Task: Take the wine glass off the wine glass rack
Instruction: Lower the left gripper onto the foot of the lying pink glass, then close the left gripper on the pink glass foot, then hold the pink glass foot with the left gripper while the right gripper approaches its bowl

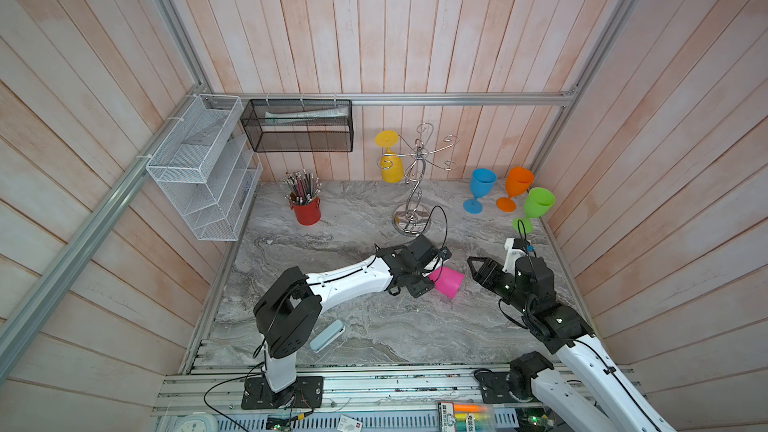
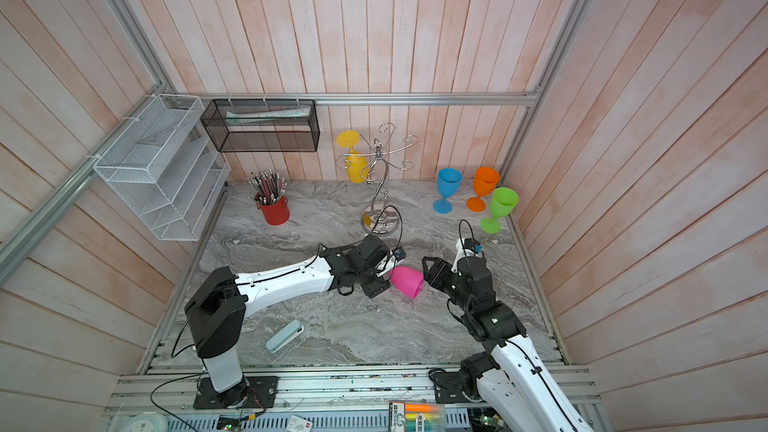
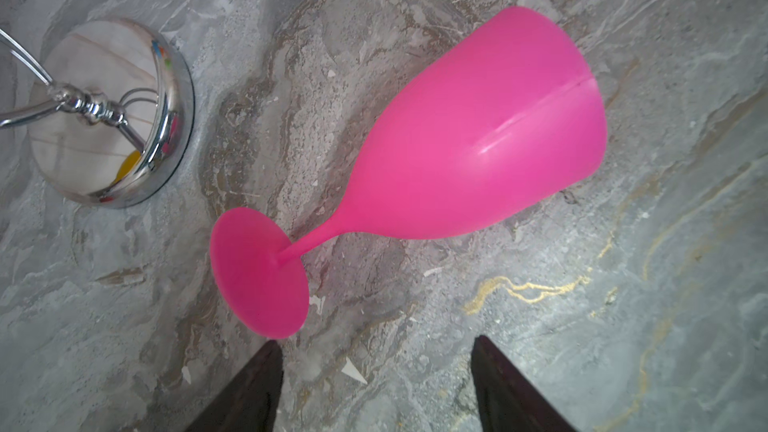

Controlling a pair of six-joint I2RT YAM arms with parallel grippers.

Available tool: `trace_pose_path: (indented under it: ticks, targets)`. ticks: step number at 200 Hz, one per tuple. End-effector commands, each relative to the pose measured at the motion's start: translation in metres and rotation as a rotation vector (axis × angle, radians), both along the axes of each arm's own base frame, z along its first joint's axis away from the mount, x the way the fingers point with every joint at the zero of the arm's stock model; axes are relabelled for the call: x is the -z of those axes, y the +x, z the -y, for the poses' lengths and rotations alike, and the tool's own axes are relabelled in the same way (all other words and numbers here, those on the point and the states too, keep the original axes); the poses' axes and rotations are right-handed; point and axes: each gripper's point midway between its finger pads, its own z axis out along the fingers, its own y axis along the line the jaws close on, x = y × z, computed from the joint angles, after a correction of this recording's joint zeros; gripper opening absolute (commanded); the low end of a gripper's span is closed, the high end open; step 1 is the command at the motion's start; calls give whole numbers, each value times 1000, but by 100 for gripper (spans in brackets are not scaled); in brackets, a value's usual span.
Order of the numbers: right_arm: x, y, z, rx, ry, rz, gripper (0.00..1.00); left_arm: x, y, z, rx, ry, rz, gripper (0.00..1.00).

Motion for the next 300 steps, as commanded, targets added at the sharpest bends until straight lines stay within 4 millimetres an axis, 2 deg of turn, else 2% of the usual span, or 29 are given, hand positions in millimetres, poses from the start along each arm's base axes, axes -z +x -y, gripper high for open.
trace_pose_path:
  ticks: [1,31,50,93,135,179,236,279,300]
  targets:
    - [2,-2,-2,-29,-4,6,60,5,16,2,66,17,1,74]
    - [0,-2,-2,-38,-10,17,60,15,29,7,182,39,53,74]
    - [-1,-3,-3,-44,-10,21,60,11,38,9,237,10,50,74]
    - [1,-2,-3,-46,-12,28,60,7,31,18,407,-21,80,74]
    - [-1,0,-3,-46,-7,42,60,24,27,15,477,30,77,74]
    - [-1,0,-4,-53,-3,45,60,38,40,15,487,85,114,73]
    - [0,-1,-2,-46,-2,53,60,55,48,22,481,114,109,60]
    - [0,-1,-1,-46,4,61,59,67,44,23,472,119,63,51]
    - [-1,-2,-1,-46,4,65,59,72,44,20,459,141,42,42]
